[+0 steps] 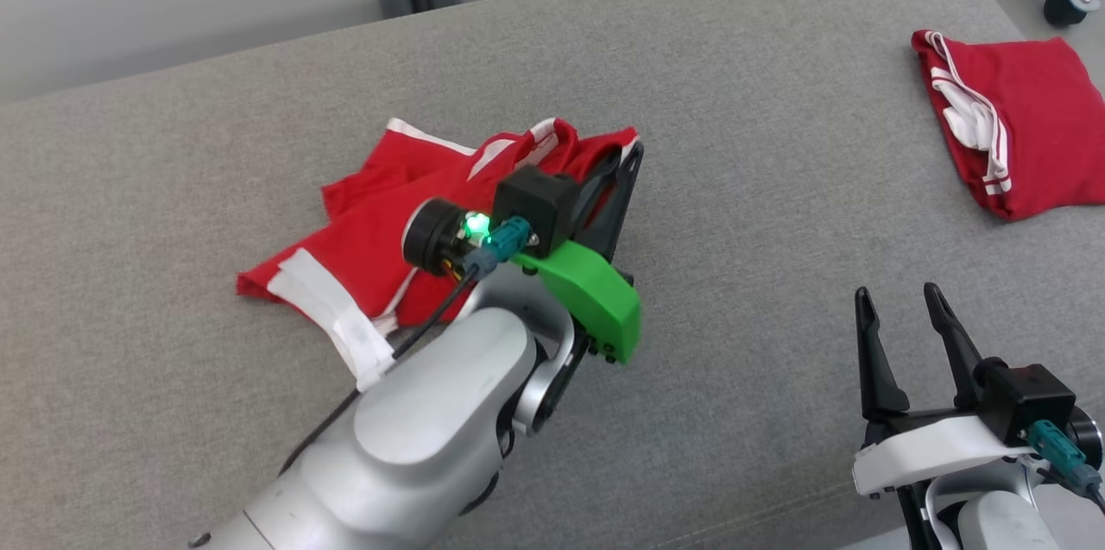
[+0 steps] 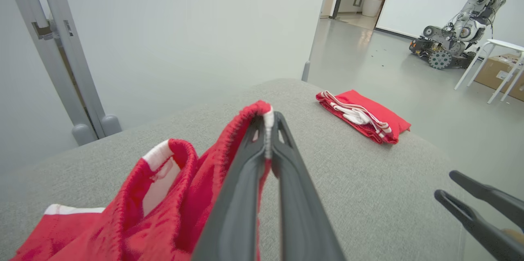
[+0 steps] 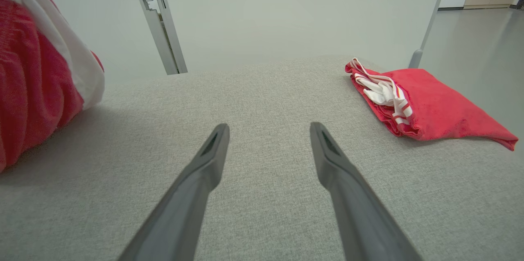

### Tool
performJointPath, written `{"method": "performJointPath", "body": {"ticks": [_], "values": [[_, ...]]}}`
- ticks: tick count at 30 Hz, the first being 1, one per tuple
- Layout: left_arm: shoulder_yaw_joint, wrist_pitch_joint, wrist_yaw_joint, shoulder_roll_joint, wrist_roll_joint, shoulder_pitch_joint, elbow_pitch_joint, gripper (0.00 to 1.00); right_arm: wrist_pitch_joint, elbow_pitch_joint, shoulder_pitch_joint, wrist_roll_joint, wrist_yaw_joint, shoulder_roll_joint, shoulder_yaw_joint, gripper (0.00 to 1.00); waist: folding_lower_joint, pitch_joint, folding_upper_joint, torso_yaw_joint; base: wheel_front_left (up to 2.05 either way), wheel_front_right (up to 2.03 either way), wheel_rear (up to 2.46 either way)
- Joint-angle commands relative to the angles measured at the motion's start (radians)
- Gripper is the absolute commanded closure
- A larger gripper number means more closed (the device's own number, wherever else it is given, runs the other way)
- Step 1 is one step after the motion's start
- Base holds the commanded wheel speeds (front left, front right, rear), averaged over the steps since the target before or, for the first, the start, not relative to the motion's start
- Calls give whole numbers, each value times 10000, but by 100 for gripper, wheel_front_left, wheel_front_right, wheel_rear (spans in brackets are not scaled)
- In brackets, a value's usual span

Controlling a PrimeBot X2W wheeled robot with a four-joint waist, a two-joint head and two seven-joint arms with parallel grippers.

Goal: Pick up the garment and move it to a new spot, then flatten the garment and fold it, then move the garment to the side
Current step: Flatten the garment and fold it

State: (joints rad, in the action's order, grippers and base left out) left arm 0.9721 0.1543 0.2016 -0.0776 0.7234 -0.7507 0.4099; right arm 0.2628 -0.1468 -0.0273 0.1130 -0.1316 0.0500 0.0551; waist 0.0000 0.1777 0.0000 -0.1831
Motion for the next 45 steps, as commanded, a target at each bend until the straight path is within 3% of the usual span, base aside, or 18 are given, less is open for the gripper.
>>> {"method": "performJointPath", "body": {"ticks": [1, 9, 19, 25, 29, 32, 36, 42, 45], "values": [[-92, -70, -28, -116, -4, -365, -328, 100, 30, -25, 77, 51, 19, 14, 18, 0, 0, -211, 0, 112, 0, 0, 0], [-765, -464, -188, -694, 105, -1615, -1384, 100, 30, -120, 189, 83, 19, 13, -172, 0, 0, -626, 0, -61, 0, 0, 0], [-1515, 784, -674, -707, -147, -2695, -10, 100, 32, -246, 249, 132, 19, 14, -273, 0, 0, -834, 0, -603, 0, 0, 0], [-1566, 1075, -1265, -590, -138, -1745, -11, 100, 32, -220, 436, 174, 17, 10, -25, 0, 0, -918, 0, -587, 0, 0, 0], [-1188, 997, -1913, -724, 548, -26, -888, 100, 32, -230, 681, 176, 17, 14, 210, 0, 0, -1130, 0, -352, 0, 0, 0], [-653, 476, -2284, -1279, 1152, 1545, -1890, 100, 32, -232, 881, 183, 17, 8, 327, 0, 0, -1259, 0, -33, 0, 0, 0], [-69, -226, -2302, -2208, 1879, 3444, -3166, 100, 32, -178, 985, 154, 17, 10, 428, 0, 0, -1338, 0, 415, 0, 0, 0], [203, -648, -1673, -3928, 2108, 5302, -3851, 100, 32, -137, 1054, 83, 17, 13, 474, 0, 0, -1432, 0, 1021, 0, 0, 0], [-222, -219, -1294, -4376, 2472, 5939, -3568, 100, 32, -129, 1084, 64, 17, 17, 533, 0, 0, -1477, 0, 1264, 0, 0, 0]]}}
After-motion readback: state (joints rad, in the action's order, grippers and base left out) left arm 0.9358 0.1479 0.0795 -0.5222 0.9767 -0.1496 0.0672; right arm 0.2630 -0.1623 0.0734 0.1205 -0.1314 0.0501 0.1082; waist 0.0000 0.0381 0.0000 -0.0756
